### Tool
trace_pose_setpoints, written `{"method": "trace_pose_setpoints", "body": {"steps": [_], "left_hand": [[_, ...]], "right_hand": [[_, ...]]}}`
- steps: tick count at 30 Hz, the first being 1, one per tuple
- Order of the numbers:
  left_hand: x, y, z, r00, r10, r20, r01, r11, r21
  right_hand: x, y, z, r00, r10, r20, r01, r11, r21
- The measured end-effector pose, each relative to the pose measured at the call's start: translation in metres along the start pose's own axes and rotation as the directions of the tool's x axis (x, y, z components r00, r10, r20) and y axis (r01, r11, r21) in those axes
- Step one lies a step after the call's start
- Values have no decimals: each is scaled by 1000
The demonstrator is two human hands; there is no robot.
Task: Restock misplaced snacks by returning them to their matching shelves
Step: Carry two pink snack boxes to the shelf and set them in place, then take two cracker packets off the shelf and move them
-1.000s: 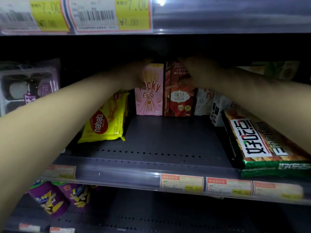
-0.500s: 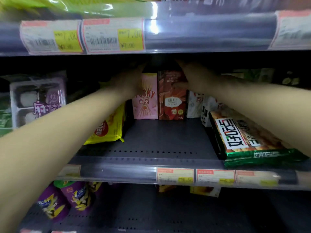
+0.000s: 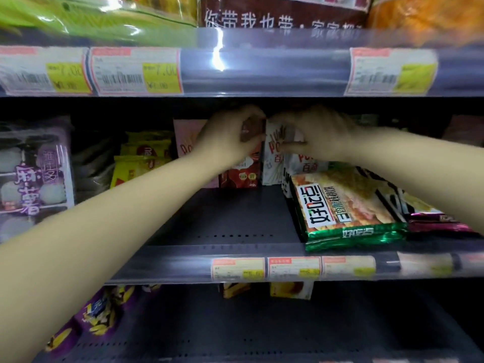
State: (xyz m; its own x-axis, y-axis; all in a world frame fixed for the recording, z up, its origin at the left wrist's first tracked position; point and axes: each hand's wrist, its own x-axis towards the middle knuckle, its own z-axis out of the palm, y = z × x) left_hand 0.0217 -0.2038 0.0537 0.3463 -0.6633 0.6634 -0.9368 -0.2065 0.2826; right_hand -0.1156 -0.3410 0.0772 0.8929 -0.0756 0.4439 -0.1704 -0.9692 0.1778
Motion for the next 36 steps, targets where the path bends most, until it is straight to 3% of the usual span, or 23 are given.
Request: {"method": "trace_pose_setpoints", "body": {"steps": [2,3,5,12,17,25,30,36], "left_hand": [[-17,18,8,988,-82,128,104,980,-172],[-25,24,14,960,-119,254,181,953,-241],[-36,34,28,908,-132,398,259,922,-287],[-49,68,61,869,-256,423,398,871,-289],[-52,72,80,843,-319,432,483,802,-351],[-58,75,89,762,-431,483,647,512,-564],[-62,80,81,819,-439,370,572,568,-592],[-68,68,63,803,-485,345,586,545,-600]], "right_hand": [[-27,7,-5,1000,27,5,-27,1000,9],[-46,14,-8,999,44,-3,-44,999,11],[-85,27,-15,995,103,-4,-103,994,49],[-161,71,-11,912,400,-88,-377,904,203],[-194,99,0,817,576,-27,-550,793,261],[-203,100,15,834,544,-92,-527,835,159],[-182,80,20,889,441,-120,-428,896,120],[-167,54,37,950,311,37,-311,927,207]]}}
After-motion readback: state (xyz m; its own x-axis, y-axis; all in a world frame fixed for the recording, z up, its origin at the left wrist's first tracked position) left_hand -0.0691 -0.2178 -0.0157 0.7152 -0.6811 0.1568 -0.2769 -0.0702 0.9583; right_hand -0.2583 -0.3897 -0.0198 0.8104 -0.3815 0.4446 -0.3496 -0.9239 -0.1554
